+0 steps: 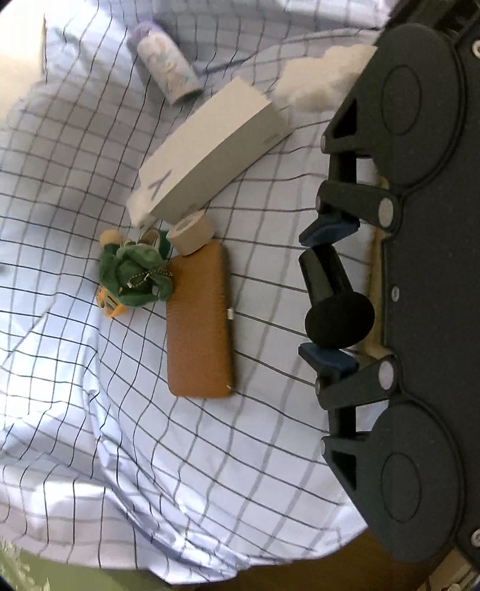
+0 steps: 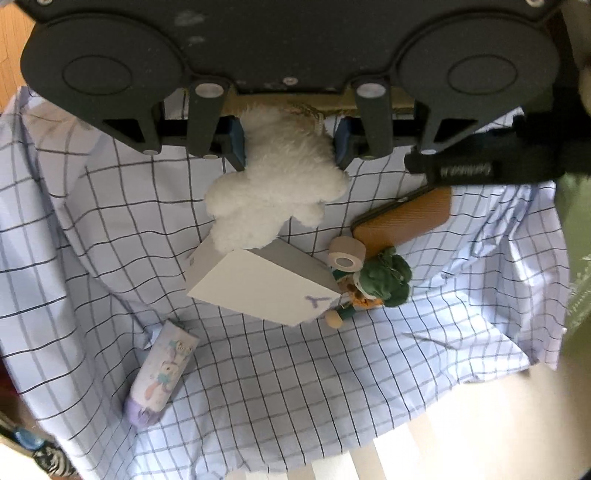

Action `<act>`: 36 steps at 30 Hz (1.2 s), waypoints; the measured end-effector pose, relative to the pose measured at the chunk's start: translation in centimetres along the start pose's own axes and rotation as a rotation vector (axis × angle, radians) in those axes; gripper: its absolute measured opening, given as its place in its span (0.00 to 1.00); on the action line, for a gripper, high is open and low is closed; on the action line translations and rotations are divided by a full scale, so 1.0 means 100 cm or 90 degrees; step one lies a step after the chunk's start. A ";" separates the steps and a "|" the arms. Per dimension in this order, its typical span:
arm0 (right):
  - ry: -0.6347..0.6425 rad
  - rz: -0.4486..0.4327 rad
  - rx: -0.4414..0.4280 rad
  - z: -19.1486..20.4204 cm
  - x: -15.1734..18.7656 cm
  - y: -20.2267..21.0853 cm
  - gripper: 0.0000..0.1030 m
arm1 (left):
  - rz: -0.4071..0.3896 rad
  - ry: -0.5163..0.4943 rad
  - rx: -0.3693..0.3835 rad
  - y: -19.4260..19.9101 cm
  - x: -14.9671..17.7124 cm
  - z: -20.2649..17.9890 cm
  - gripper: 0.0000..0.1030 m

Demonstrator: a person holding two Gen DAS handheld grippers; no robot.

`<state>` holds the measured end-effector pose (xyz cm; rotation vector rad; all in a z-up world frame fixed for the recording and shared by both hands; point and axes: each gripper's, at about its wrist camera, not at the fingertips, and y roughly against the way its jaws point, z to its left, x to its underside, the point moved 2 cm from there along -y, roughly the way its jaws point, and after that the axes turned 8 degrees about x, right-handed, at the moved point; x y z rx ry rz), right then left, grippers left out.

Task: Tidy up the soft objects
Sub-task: 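Lift the white plush with the right tool and carry it toward the wicker basket, then lower the white plush into the basket and open the right tool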

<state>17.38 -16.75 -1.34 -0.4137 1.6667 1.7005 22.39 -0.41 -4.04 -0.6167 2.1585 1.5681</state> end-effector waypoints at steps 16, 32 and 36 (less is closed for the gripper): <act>-0.016 -0.075 -0.030 -0.005 0.049 0.104 0.44 | -0.050 -0.002 0.051 0.080 0.075 0.000 0.53; -0.014 -0.098 -0.052 -0.010 0.074 0.140 0.45 | -0.078 -0.020 0.000 0.094 0.115 -0.004 0.53; -0.016 -0.076 -0.051 -0.009 0.076 0.133 0.45 | -0.066 -0.013 -0.004 0.088 0.119 -0.001 0.53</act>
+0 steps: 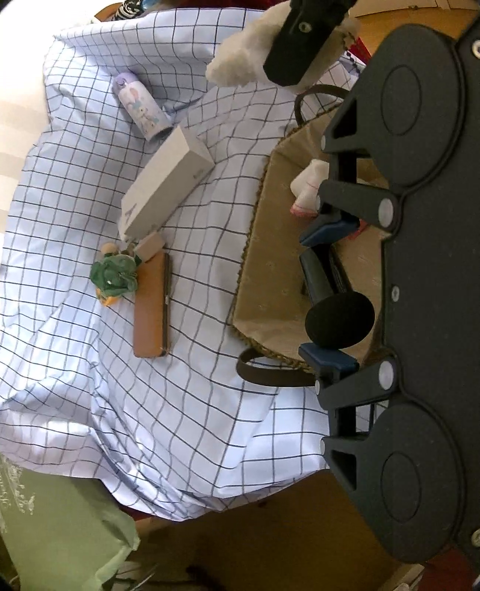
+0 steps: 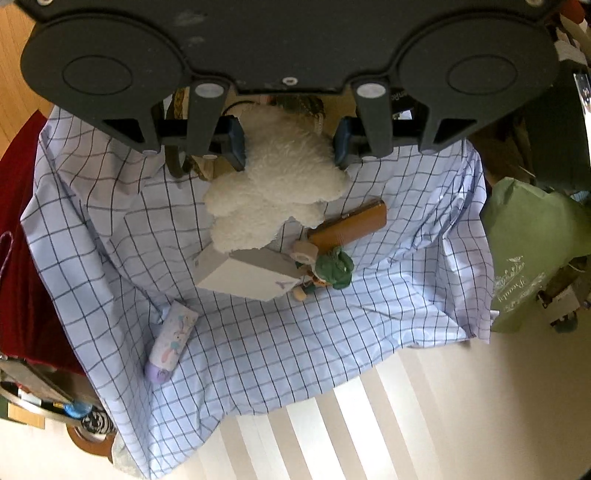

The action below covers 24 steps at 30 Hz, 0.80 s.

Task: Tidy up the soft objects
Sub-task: 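Lower the white plush into the basket and open the right tool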

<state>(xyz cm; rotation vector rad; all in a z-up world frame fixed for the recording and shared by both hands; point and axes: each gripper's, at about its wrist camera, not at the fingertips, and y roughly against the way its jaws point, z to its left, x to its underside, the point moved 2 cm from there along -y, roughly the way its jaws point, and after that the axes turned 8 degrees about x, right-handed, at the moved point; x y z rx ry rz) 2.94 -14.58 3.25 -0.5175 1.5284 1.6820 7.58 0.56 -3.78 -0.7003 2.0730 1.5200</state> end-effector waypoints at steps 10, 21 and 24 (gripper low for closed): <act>0.012 0.024 0.010 0.004 0.008 -0.010 0.45 | -0.002 0.009 -0.004 0.000 0.004 0.003 0.53; 0.018 0.045 0.025 0.005 0.013 -0.021 0.45 | -0.035 0.016 -0.024 0.009 0.002 0.005 0.63; 0.020 0.056 0.027 0.006 0.015 -0.024 0.45 | -0.041 0.022 -0.031 0.011 0.002 0.007 0.63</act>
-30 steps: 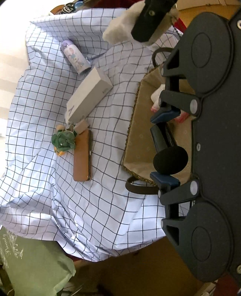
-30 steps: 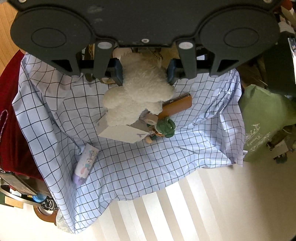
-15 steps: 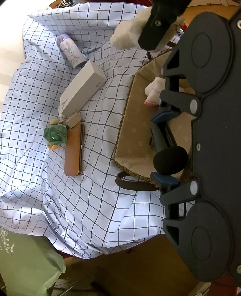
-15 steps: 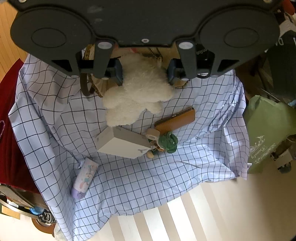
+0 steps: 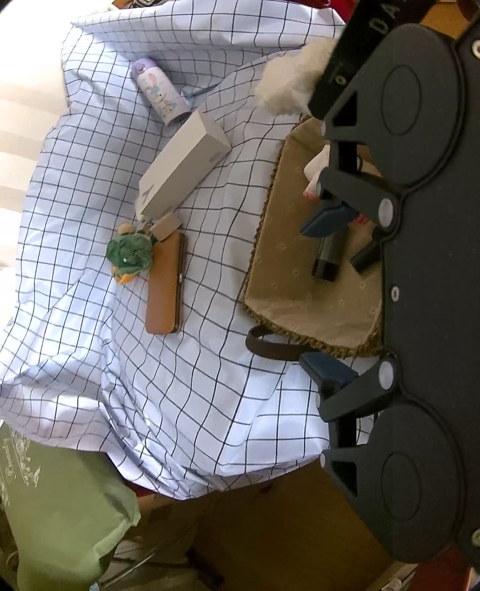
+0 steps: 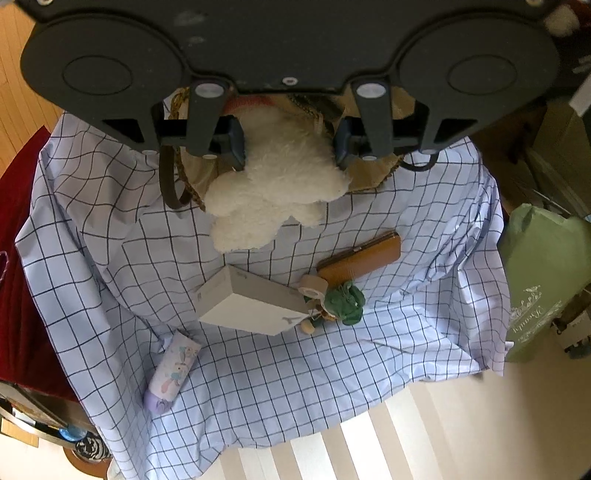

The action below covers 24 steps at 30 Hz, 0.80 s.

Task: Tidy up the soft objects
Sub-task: 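Lower the white plush into the basket and open the right tool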

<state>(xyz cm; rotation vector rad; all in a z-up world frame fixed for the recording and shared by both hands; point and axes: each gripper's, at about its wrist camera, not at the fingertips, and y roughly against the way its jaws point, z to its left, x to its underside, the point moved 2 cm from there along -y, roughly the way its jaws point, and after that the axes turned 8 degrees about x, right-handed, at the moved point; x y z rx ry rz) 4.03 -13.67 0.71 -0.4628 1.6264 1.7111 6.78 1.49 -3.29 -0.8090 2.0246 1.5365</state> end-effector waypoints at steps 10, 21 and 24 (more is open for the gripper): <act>0.025 0.015 -0.026 0.011 0.007 -0.006 0.49 | -0.018 0.028 -0.025 0.005 0.004 0.008 0.63; 0.016 0.013 -0.037 0.009 0.007 -0.006 0.60 | -0.028 0.052 -0.029 0.009 0.003 0.017 0.63; 0.010 0.016 -0.031 0.008 0.008 -0.007 0.60 | -0.026 0.049 -0.028 0.009 0.004 0.017 0.63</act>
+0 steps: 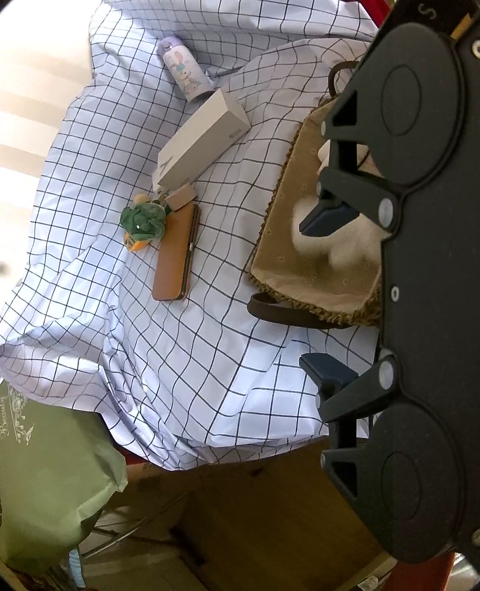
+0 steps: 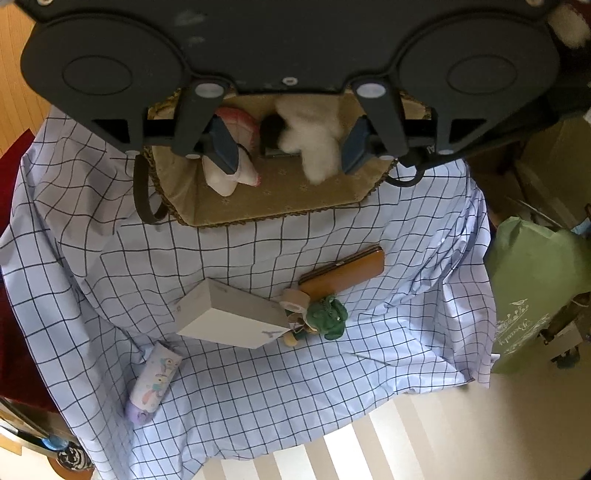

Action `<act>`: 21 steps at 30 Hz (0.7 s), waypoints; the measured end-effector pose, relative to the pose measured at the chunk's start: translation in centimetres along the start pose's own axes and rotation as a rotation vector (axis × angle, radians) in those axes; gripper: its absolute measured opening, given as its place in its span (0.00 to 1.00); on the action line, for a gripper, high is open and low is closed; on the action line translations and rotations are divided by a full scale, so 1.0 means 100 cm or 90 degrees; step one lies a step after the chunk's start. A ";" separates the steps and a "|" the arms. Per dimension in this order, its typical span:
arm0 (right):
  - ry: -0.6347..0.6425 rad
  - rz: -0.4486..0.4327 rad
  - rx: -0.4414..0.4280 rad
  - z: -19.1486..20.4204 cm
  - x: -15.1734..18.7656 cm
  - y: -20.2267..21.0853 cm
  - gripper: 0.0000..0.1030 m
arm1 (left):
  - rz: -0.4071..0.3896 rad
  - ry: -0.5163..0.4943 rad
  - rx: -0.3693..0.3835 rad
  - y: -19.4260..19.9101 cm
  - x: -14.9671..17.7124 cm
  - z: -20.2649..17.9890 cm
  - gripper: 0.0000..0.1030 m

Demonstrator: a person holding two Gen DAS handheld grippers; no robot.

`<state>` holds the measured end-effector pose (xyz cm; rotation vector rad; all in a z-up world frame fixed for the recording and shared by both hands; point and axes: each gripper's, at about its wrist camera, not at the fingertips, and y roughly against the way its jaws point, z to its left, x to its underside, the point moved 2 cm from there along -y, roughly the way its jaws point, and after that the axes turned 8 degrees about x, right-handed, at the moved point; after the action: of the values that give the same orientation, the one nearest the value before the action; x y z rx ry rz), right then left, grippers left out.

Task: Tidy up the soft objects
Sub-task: 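Lower the white plush into the basket and open the right tool, then withdraw both tools from the basket back over the sheet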

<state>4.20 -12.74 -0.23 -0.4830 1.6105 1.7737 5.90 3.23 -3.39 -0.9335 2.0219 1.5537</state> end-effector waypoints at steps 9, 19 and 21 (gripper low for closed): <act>-0.005 0.001 0.023 -0.002 0.001 -0.001 0.60 | 0.006 -0.007 0.001 -0.001 0.002 -0.002 0.63; -0.006 0.000 0.054 -0.005 0.002 -0.001 0.62 | 0.014 -0.021 0.002 -0.002 0.003 -0.005 0.64; -0.006 0.004 0.058 -0.005 0.002 -0.002 0.62 | 0.017 -0.025 0.002 -0.003 0.004 -0.005 0.64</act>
<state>4.06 -13.21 -0.58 -0.4266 1.6793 1.6962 5.86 2.57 -3.67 -0.8728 2.0162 1.5704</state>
